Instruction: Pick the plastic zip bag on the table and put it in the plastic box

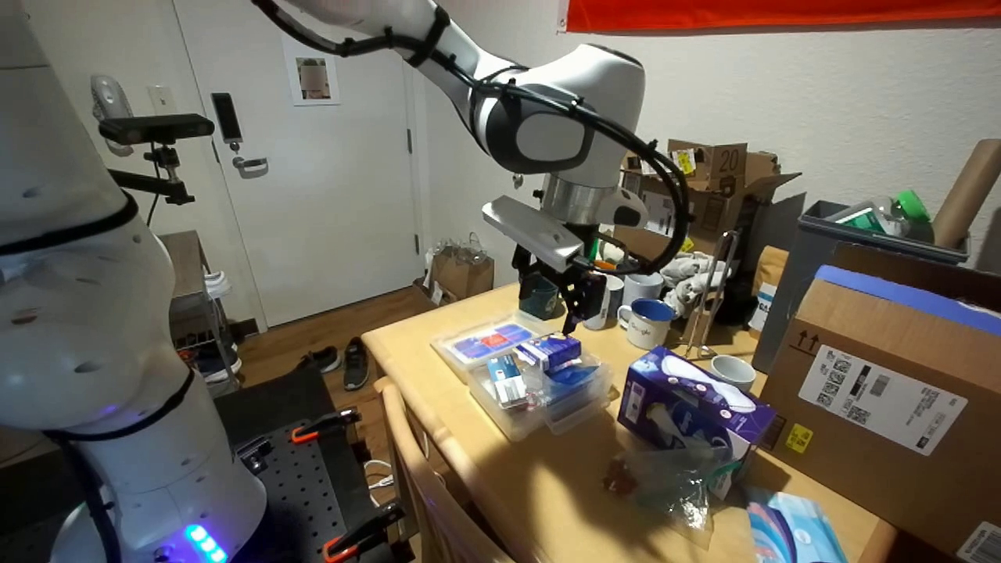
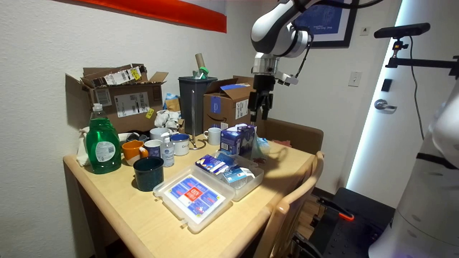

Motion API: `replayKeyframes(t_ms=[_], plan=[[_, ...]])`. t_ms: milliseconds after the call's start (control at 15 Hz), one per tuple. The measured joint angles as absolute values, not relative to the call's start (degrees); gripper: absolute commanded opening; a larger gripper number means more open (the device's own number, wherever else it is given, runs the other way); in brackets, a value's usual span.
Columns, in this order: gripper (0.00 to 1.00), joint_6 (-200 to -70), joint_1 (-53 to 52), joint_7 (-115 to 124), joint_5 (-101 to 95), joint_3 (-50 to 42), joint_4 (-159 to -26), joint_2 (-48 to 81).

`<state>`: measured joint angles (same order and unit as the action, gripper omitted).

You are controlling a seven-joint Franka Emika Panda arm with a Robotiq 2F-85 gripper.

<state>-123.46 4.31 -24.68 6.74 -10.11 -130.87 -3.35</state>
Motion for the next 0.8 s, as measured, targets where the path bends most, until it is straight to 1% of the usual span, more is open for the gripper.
replayKeyframes(t_ms=[467, 800], plan=[[1.00, -125.3, 10.0, -26.1, 9.8, -10.9, -126.4, 6.0], [1.00, -130.1, 12.9, -29.0, 11.7, -10.9, -123.1, 12.2]])
